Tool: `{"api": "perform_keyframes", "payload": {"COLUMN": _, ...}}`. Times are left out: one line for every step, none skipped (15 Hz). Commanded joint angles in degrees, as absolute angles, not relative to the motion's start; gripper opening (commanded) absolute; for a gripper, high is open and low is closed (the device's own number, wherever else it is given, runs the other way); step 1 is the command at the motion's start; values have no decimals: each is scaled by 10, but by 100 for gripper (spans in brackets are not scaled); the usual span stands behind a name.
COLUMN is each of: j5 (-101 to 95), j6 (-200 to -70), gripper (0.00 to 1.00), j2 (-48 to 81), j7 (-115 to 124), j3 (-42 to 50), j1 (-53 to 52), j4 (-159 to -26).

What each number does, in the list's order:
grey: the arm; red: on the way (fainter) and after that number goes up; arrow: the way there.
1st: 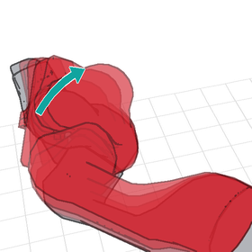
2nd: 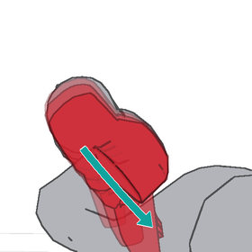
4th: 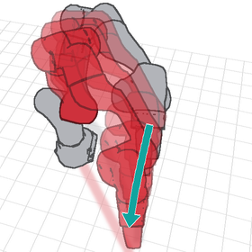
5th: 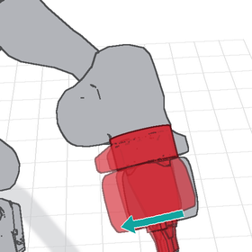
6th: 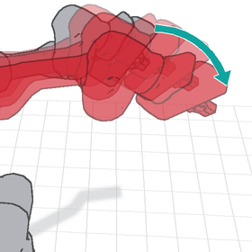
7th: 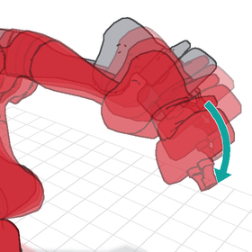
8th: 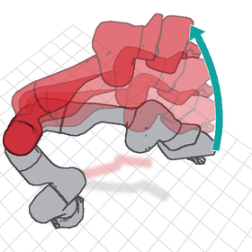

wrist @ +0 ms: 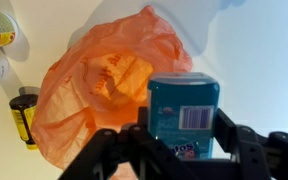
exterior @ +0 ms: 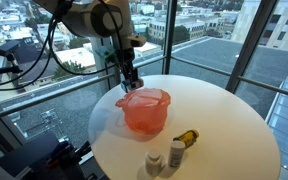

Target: Put the blue box in the plastic bag

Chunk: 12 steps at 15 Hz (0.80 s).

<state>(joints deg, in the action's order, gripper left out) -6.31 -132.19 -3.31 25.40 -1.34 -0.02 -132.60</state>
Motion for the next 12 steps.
{"api": "perform_keyframes", "payload": {"j5": -76, "j6": -1312, "gripper": 39, "j2": -24, "j7": 260, "j3": -2, "j1": 14, "j4": -1310}}
{"api": "perform_keyframes", "payload": {"j5": -77, "j6": -1314, "gripper": 39, "j2": -22, "j7": 260, "j3": 2, "j1": 19, "j4": -1310}}
{"api": "perform_keyframes", "payload": {"j5": -76, "j6": -1316, "gripper": 39, "j2": -20, "j7": 259, "j3": 6, "j1": 22, "j4": -1311}}
{"api": "perform_keyframes", "payload": {"j5": -77, "j6": -1318, "gripper": 39, "j2": -17, "j7": 261, "j3": 10, "j1": 26, "j4": -1312}}
{"api": "perform_keyframes", "payload": {"j5": -76, "j6": -1319, "gripper": 39, "j2": -14, "j7": 260, "j3": 14, "j1": 29, "j4": -1313}}
{"api": "perform_keyframes", "payload": {"j5": -77, "j6": -1320, "gripper": 39, "j2": -11, "j7": 260, "j3": 17, "j1": 32, "j4": -1314}}
{"api": "perform_keyframes", "payload": {"j5": -77, "j6": -1321, "gripper": 39, "j2": -7, "j7": 261, "j3": 20, "j1": 34, "j4": -1314}}
{"api": "perform_keyframes", "payload": {"j5": -77, "j6": -1323, "gripper": 39, "j2": -2, "j7": 261, "j3": 22, "j1": 35, "j4": -1315}}
{"api": "perform_keyframes", "payload": {"j5": -76, "j6": -1325, "gripper": 39, "j2": 4, "j7": 260, "j3": 24, "j1": 35, "j4": -1315}}
{"api": "perform_keyframes", "payload": {"j5": -75, "j6": -1328, "gripper": 39, "j2": 11, "j7": 260, "j3": 26, "j1": 34, "j4": -1316}}
{"api": "perform_keyframes", "payload": {"j5": -74, "j6": -1331, "gripper": 39, "j2": 17, "j7": 259, "j3": 27, "j1": 34, "j4": -1316}}
{"api": "perform_keyframes", "payload": {"j5": -73, "j6": -1336, "gripper": 39, "j2": 26, "j7": 258, "j3": 29, "j1": 33, "j4": -1317}}
